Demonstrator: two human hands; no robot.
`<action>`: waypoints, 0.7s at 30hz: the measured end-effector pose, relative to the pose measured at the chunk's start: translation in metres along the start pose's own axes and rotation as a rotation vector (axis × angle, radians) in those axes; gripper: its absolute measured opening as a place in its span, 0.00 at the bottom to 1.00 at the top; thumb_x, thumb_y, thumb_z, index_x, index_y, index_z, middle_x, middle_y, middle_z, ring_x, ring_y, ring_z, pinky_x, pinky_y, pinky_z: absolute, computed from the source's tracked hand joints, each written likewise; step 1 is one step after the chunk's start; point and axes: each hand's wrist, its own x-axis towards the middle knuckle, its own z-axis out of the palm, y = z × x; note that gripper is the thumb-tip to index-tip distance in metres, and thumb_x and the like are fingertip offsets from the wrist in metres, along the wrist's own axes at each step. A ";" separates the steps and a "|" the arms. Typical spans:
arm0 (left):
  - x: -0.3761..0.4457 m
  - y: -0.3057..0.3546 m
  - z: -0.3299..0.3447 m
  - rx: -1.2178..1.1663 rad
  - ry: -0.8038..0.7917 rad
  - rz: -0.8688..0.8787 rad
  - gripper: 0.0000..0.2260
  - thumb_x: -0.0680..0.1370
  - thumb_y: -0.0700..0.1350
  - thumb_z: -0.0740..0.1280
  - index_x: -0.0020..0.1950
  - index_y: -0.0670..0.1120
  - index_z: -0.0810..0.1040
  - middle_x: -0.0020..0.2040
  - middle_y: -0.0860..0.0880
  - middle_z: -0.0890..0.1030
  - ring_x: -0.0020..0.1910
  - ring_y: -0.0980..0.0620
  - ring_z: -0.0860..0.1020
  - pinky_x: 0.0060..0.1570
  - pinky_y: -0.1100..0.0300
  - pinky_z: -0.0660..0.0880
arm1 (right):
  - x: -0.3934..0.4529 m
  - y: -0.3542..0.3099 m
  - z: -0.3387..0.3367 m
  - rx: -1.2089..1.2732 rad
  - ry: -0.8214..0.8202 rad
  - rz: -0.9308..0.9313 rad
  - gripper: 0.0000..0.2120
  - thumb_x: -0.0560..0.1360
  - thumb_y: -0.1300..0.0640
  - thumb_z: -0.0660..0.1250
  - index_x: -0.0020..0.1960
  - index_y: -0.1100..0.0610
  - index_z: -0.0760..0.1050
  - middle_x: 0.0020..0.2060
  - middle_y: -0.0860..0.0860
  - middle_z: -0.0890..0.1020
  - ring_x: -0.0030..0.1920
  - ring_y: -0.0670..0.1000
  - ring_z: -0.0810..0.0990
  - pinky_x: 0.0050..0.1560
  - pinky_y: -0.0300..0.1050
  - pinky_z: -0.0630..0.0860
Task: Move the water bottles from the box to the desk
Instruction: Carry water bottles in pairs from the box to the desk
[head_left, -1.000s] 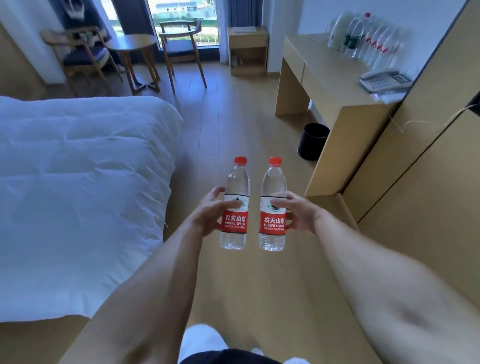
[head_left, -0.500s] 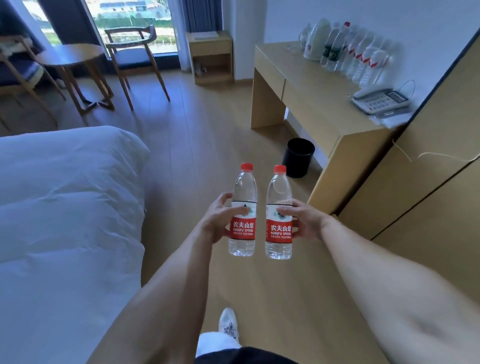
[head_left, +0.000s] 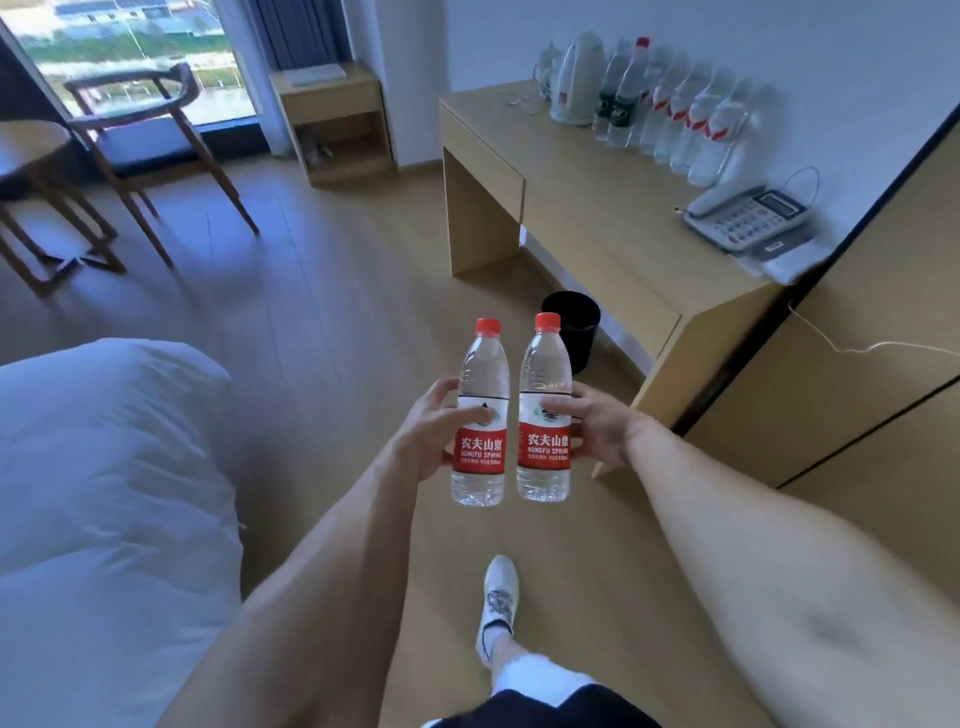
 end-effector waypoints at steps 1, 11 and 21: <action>0.019 0.009 -0.006 0.005 0.001 0.002 0.25 0.72 0.37 0.75 0.65 0.51 0.73 0.56 0.39 0.83 0.51 0.39 0.84 0.54 0.34 0.79 | 0.018 -0.009 -0.001 0.006 -0.002 0.003 0.24 0.77 0.58 0.69 0.72 0.55 0.69 0.59 0.61 0.80 0.54 0.61 0.81 0.57 0.61 0.78; 0.176 0.111 -0.055 0.028 -0.019 0.010 0.26 0.72 0.39 0.76 0.67 0.52 0.73 0.55 0.40 0.83 0.51 0.39 0.85 0.51 0.37 0.81 | 0.172 -0.110 -0.019 0.088 -0.024 0.015 0.25 0.76 0.59 0.70 0.71 0.57 0.69 0.55 0.60 0.80 0.44 0.56 0.81 0.47 0.54 0.77; 0.311 0.203 -0.074 0.051 -0.068 0.030 0.24 0.72 0.39 0.76 0.64 0.53 0.74 0.54 0.41 0.83 0.49 0.41 0.85 0.47 0.41 0.82 | 0.283 -0.210 -0.043 0.107 0.031 -0.025 0.32 0.68 0.55 0.75 0.71 0.56 0.70 0.61 0.61 0.80 0.56 0.61 0.80 0.57 0.59 0.76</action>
